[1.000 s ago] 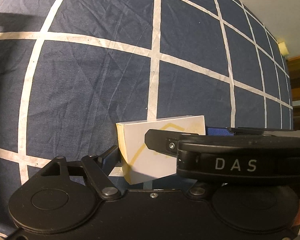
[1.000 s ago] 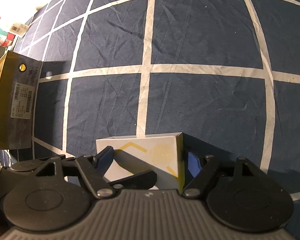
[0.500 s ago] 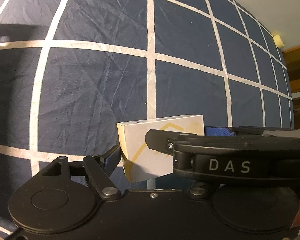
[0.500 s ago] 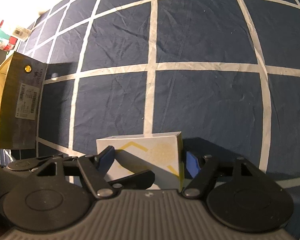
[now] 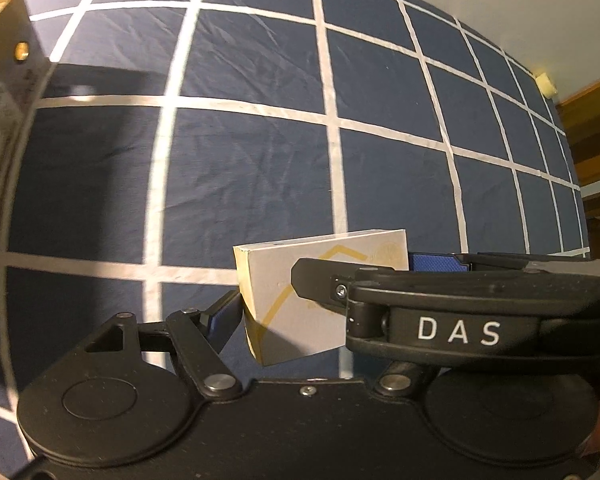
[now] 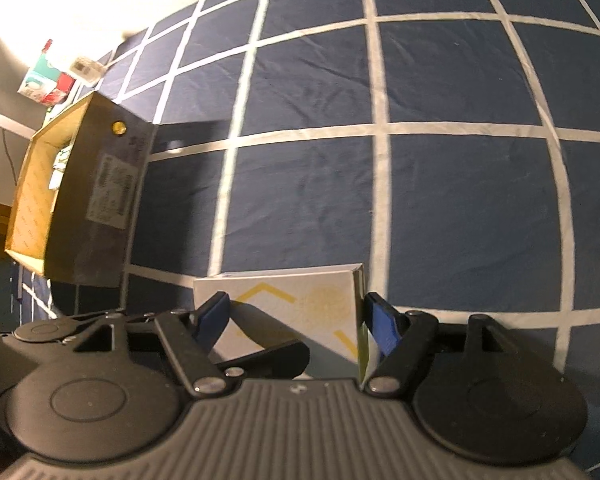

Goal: Organize objects
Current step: 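Lift the small box with the right tool and carry it over the box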

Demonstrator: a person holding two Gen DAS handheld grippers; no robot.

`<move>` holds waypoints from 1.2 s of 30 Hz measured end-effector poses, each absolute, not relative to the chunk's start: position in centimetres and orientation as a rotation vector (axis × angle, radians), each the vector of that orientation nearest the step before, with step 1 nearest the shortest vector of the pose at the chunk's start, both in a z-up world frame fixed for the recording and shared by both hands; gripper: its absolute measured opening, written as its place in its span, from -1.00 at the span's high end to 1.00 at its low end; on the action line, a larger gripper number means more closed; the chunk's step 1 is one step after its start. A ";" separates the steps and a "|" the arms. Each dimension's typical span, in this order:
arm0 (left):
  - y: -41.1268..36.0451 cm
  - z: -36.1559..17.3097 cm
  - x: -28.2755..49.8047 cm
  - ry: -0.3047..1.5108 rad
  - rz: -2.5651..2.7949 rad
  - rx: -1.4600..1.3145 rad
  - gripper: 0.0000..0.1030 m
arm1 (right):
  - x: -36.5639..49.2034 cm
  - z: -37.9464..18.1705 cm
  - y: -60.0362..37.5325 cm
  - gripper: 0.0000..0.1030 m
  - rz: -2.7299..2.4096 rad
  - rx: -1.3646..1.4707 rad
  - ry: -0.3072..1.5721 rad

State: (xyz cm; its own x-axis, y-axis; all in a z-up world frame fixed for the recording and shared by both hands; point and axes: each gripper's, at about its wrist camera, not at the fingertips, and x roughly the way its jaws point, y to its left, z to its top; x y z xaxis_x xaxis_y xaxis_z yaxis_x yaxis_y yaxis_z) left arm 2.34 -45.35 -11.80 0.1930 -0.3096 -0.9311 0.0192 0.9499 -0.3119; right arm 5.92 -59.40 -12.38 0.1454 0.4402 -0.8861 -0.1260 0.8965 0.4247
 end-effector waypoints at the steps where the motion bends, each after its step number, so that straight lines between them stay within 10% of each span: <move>1: -44.9 -11.5 2.1 1.356 -0.233 -0.252 -0.37 | 5.6 -12.1 -58.9 -0.41 0.417 0.272 1.364; 36: -17.5 -1.8 1.3 1.205 -0.317 -0.102 -0.35 | 2.4 -3.1 -31.1 -0.41 0.362 0.346 1.166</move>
